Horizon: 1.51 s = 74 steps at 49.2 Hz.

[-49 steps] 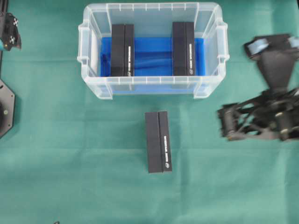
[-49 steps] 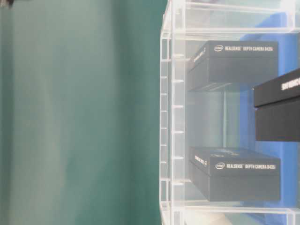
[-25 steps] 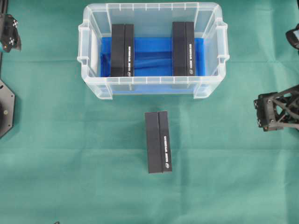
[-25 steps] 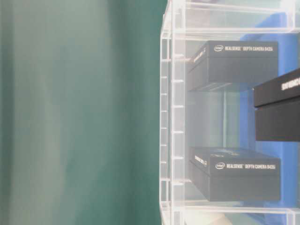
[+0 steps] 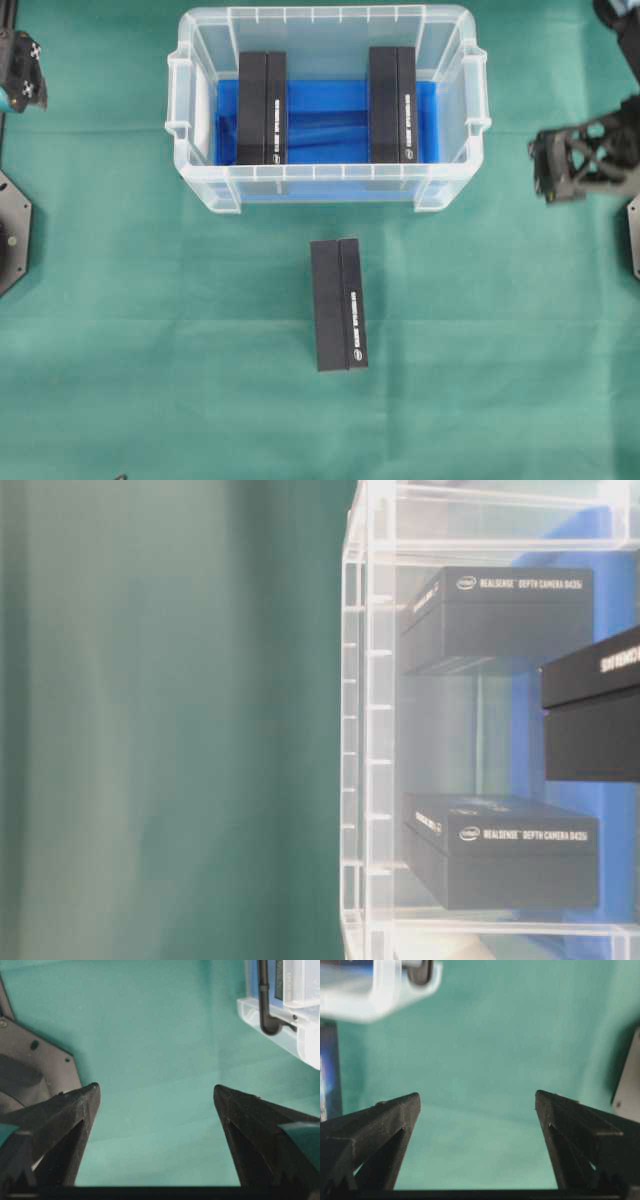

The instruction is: Take out the box from the case.

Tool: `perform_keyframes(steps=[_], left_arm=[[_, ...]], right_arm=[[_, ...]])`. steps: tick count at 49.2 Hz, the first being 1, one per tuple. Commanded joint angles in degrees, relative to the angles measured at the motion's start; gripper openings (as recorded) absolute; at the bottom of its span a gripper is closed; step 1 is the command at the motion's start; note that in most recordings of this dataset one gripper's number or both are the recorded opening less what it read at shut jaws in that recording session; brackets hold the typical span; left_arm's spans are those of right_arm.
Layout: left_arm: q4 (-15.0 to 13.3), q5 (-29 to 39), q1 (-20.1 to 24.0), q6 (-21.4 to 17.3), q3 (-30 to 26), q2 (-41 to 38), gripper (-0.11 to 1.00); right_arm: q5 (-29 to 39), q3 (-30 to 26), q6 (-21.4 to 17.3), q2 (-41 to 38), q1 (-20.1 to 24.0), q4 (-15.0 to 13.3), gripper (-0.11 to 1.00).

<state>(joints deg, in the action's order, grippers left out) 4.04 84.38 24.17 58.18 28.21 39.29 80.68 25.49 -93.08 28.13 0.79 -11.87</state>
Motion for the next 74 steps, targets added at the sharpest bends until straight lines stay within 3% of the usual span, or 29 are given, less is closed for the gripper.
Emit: perform_keyframes(steps=[1, 17, 31, 61, 74], left_arm=[[-0.18, -0.18, -0.09, 0.09, -0.88, 0.0, 0.96], [-0.09, -0.18, -0.09, 0.09, -0.88, 0.0, 0.96], [-0.18, -0.09, -0.09, 0.09, -0.79, 0.0, 0.96], [-0.18, -0.09, -0.09, 0.09, -0.88, -0.18, 0.96], [-0.18, -0.62, -0.88, 0.09, -3.25, -4.48, 0.96]], right_arm=[[-0.7, -0.44, 3.25, 0.7, -3.96, -0.09, 0.94], [-1.32, -0.35, 17.14, 0.7, -17.4, 0.7, 0.94], [-2.46, -0.18, 24.96, 0.26, -24.35, 2.02, 0.94], [-2.81, -0.18, 25.75, -0.53, -24.7, 2.11, 0.94], [-2.81, -0.18, 25.75, -0.53, -24.79, 2.37, 0.94]])
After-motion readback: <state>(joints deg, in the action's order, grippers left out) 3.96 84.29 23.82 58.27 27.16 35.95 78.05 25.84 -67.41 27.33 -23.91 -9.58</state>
